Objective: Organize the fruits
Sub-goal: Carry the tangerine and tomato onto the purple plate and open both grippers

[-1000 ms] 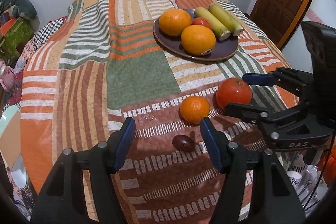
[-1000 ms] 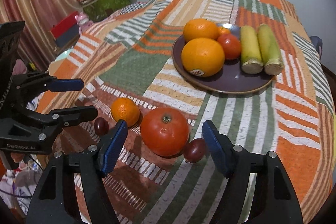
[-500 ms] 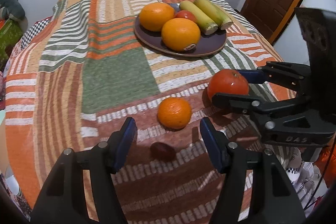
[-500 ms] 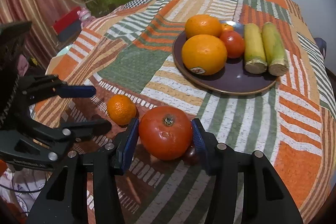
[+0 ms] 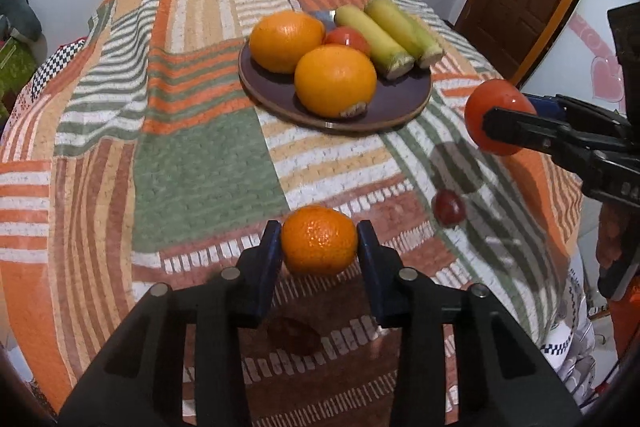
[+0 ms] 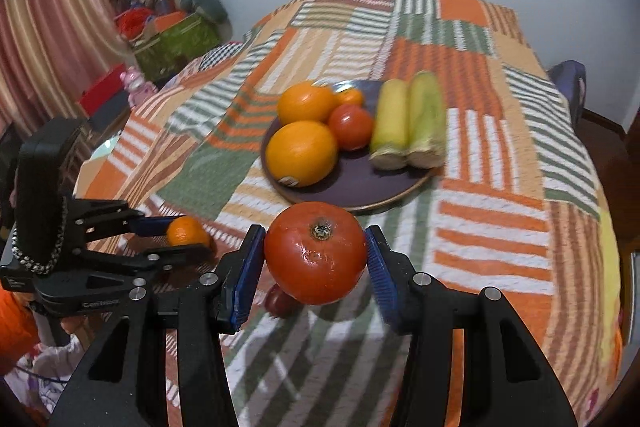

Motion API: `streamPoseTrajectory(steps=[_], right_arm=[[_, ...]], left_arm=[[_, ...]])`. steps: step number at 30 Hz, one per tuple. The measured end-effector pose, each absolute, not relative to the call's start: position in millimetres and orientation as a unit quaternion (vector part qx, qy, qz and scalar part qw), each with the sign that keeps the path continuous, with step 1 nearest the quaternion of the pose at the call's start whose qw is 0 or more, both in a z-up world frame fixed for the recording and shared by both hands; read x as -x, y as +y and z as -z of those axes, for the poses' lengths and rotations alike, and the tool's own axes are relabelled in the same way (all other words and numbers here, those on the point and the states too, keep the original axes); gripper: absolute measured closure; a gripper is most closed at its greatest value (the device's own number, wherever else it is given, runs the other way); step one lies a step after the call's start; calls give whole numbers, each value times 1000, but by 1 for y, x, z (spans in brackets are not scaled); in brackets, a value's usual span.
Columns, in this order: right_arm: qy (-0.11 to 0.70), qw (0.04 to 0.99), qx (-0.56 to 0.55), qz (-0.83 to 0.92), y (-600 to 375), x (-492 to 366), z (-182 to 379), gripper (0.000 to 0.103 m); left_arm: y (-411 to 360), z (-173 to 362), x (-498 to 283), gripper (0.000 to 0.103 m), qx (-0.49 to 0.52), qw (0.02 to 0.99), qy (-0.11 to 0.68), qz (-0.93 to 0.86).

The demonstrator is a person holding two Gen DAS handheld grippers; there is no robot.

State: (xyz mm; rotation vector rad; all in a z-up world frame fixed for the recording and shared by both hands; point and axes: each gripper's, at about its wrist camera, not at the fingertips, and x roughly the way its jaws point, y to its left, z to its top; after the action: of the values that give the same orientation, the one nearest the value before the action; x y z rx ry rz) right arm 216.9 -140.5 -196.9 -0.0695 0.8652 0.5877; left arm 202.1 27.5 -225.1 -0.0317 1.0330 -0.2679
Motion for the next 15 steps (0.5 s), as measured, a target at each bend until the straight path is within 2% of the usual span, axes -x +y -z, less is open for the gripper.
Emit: streamPoseTrajectory(steps=[15], right_arm=[[368, 889, 30, -272, -143, -258, 167, 56]], left_arm=[[27, 168, -259, 65, 29, 893, 430, 131]])
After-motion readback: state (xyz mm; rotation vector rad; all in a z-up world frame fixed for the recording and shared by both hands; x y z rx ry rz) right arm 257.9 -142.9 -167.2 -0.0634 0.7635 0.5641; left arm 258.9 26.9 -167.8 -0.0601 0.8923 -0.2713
